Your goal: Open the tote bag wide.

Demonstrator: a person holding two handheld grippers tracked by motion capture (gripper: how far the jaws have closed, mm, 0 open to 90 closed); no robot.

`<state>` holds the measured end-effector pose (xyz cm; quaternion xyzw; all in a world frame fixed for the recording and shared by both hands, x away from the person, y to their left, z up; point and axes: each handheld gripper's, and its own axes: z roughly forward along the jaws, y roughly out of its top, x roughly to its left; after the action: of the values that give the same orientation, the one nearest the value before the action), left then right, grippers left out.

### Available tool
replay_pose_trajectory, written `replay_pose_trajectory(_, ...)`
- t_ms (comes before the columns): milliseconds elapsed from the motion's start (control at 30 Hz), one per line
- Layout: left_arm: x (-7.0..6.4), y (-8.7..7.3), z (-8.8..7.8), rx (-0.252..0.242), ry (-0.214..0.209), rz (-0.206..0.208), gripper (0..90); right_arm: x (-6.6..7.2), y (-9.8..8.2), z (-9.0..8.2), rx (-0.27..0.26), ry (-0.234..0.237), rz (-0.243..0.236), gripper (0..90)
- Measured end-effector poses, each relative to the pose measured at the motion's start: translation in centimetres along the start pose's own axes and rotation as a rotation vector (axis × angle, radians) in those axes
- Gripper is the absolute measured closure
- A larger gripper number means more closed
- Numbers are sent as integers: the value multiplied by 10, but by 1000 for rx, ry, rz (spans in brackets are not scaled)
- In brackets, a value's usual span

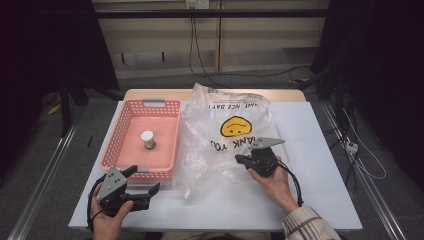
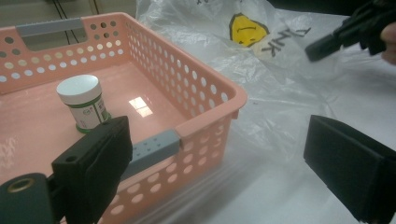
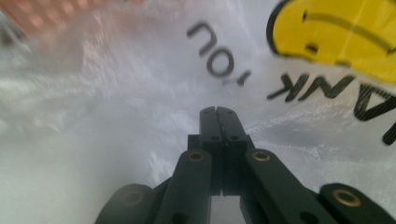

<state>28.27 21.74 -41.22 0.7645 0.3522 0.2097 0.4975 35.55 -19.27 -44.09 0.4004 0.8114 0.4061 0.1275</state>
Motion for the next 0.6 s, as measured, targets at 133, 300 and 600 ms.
replay_pose_trajectory(133, 0, 0, -1, -3, 1, -7, 76, 3, -6, 9, 54, -43, -43, 785)
replay_pose_trajectory(300, 1, 0, -1, -4, 0, -8, 76, 5, -3, -1, 14, -83, -55, 553)
replay_pose_trajectory(600, 0, 0, -1, 0, -2, -2, 76, 0, -19, 11, 188, -41, -23, 214)
